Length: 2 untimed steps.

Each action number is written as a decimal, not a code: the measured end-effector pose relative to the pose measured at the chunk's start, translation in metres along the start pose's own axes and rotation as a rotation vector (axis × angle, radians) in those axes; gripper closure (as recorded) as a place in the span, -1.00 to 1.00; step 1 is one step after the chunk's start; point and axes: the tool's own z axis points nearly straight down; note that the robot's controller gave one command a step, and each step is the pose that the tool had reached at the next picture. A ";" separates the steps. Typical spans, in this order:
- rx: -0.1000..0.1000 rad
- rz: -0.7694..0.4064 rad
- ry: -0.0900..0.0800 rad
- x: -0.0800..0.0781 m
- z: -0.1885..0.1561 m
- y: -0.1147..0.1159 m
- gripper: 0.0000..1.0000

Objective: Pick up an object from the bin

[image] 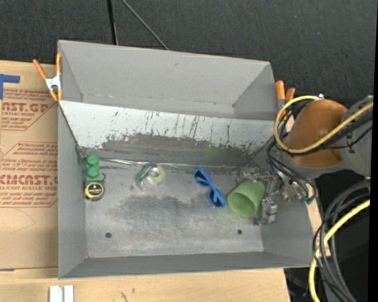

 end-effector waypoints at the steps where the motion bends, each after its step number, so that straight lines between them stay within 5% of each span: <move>1: -0.001 -0.001 0.000 -0.001 0.000 0.001 1.00; 2: 0.003 -0.019 -0.008 0.000 -0.131 0.016 1.00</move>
Offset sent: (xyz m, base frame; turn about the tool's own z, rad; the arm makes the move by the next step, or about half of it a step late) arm 0.0000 0.0000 0.0000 0.0000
